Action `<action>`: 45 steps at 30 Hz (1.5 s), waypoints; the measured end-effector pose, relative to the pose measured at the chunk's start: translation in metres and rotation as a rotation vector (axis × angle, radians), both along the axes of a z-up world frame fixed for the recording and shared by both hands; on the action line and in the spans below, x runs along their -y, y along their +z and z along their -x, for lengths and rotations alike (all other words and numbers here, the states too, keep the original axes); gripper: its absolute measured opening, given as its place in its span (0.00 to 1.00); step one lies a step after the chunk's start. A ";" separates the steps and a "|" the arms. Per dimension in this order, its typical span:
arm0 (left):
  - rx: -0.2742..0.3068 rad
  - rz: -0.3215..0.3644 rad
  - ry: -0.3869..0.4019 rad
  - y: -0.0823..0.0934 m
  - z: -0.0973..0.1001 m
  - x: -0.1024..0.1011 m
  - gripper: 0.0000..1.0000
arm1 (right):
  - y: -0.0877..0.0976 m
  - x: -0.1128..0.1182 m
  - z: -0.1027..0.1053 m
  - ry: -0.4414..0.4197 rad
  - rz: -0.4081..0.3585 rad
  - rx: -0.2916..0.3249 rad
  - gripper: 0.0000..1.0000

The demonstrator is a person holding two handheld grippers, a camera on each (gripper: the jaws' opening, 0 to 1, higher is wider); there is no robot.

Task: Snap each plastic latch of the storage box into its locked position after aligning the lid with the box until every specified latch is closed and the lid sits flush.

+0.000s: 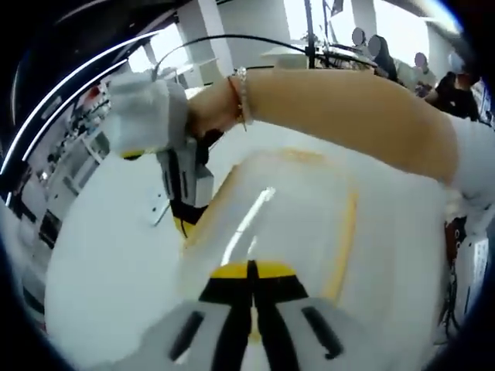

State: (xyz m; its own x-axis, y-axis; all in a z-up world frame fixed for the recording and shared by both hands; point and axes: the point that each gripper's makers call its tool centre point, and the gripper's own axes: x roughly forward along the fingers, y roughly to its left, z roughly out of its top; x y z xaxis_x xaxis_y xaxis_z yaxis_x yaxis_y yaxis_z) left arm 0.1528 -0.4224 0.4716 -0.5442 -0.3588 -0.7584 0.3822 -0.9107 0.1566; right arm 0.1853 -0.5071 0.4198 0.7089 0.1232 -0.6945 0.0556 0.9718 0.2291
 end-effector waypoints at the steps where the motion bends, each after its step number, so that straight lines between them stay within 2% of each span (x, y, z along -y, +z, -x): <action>1: -0.004 0.000 -0.005 0.000 0.000 0.000 0.00 | 0.001 0.001 -0.003 0.000 0.023 -0.005 0.00; 2: -0.010 -0.002 -0.006 0.000 0.000 -0.001 0.00 | 0.004 0.001 -0.006 0.030 0.115 -0.005 0.00; 3: -0.018 -0.005 -0.006 0.001 -0.001 0.000 0.00 | 0.009 0.003 -0.005 0.024 0.183 -0.022 0.00; 4: -0.024 -0.008 -0.006 0.001 -0.001 0.000 0.00 | 0.019 0.011 -0.004 0.002 0.251 -0.024 0.00; 5: -0.030 -0.013 -0.005 0.001 -0.002 -0.001 0.00 | 0.034 0.017 -0.002 -0.024 0.304 -0.002 0.00; 7: -0.027 -0.025 -0.010 0.002 -0.002 -0.002 0.00 | 0.065 0.024 0.008 -0.112 0.357 0.025 0.00; 8: -0.017 -0.028 -0.010 0.002 -0.002 -0.002 0.00 | 0.075 0.023 0.012 -0.121 0.383 0.033 0.00; 9: -0.006 -0.029 -0.010 0.002 -0.002 -0.002 0.00 | 0.087 0.017 0.018 -0.102 0.418 0.029 0.00; 10: 0.009 -0.028 -0.009 0.002 -0.003 -0.003 0.00 | 0.098 0.002 0.025 -0.036 0.447 0.025 0.00; 13: 0.075 -0.017 -0.017 0.002 -0.007 -0.004 0.00 | 0.113 -0.013 0.039 -0.040 0.495 -0.024 0.01; 14: 0.088 -0.012 -0.020 0.002 -0.007 -0.004 0.00 | 0.119 -0.024 0.049 -0.067 0.516 -0.063 0.01; 15: 0.097 -0.011 -0.016 0.002 -0.007 -0.004 0.00 | 0.120 -0.036 0.052 -0.043 0.529 -0.076 0.01; 18: 0.110 -0.016 -0.003 0.001 -0.008 -0.002 0.00 | 0.116 -0.070 0.058 0.009 0.519 -0.094 0.00; 19: 0.112 -0.026 0.005 0.001 -0.008 -0.002 0.00 | 0.116 -0.073 0.060 -0.024 0.525 -0.094 0.00; 23: 0.119 -0.038 0.023 -0.001 -0.006 0.003 0.00 | 0.111 -0.093 0.063 -0.045 0.535 -0.094 0.00; 28: 0.124 -0.057 0.024 -0.003 -0.006 0.008 0.00 | 0.088 -0.118 0.067 -0.102 0.546 -0.131 0.00; 30: 0.141 -0.045 -0.010 -0.004 -0.005 0.007 0.00 | 0.080 -0.124 0.066 -0.133 0.551 -0.131 0.00; 32: 0.159 -0.038 -0.039 -0.005 -0.005 0.006 0.00 | 0.069 -0.134 0.065 -0.123 0.566 -0.143 0.00; 37: 0.196 -0.049 -0.159 -0.007 -0.004 0.001 0.00 | 0.038 -0.153 0.062 -0.133 0.527 -0.153 0.00; 41: 0.175 -0.090 -0.152 -0.007 -0.006 0.002 0.00 | 0.030 -0.159 0.059 -0.151 0.525 -0.151 0.00; 42: 0.174 -0.091 -0.171 -0.008 -0.007 0.001 0.00 | 0.022 -0.164 0.056 -0.159 0.510 -0.159 0.00; 45: 0.161 -0.116 -0.166 -0.008 -0.008 0.000 0.00 | 0.015 -0.165 0.053 -0.178 0.515 -0.178 0.00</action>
State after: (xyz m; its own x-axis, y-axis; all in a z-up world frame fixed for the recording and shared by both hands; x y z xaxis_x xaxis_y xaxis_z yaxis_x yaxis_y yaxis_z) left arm 0.1607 -0.4222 0.4640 -0.4571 -0.1806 -0.8709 0.2048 -0.9742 0.0945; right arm 0.1325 -0.3422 0.4347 0.5547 -0.3733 -0.7436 0.2228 0.9277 -0.2995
